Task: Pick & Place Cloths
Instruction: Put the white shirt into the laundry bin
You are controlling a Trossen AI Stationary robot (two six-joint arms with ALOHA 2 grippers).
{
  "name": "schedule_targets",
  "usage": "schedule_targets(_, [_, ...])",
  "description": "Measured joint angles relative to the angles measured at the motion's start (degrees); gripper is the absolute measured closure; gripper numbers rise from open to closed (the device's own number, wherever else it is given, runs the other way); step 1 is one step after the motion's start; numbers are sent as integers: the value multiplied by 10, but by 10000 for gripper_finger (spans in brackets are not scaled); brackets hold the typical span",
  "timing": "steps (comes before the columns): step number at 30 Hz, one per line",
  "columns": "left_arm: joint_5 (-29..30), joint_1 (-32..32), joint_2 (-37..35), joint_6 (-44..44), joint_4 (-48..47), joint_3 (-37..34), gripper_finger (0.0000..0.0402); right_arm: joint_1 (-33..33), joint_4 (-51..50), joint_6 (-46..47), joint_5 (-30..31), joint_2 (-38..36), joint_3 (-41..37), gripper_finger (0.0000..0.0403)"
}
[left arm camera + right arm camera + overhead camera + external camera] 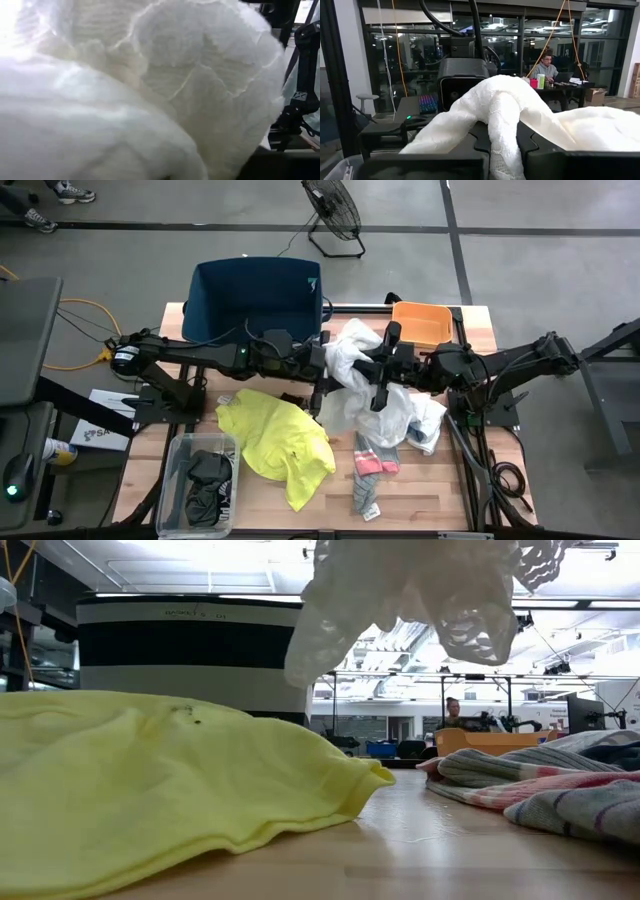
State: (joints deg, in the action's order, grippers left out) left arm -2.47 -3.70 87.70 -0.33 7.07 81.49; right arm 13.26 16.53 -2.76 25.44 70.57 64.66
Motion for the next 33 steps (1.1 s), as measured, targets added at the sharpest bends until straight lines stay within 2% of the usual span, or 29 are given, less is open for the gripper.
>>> schedule_targets(2, [0,0,0,4,0,0,364,0,-1,0,1,0,0,388])
schedule_targets(3, [0,0,0,8,0,0,372,0,-2,0,1,0,0,388])
schedule_targets(9, [1,0,0,16,-5,0,372,0,-6,-4,1,0,0,379])
schedule_targets(13, [1,0,0,18,-12,0,372,2,-8,-9,11,-1,0,327])
schedule_targets(19, [0,0,0,24,-20,0,372,32,-13,-47,96,-6,0,218])
schedule_targets(25, [37,0,-24,50,-50,0,372,77,-15,-68,257,-24,0,117])
schedule_targets(29, [62,0,-60,67,-75,-1,372,103,-14,-80,309,-32,0,78])
schedule_targets(33, [93,0,-100,82,-111,0,372,119,-13,-80,345,-34,0,64])
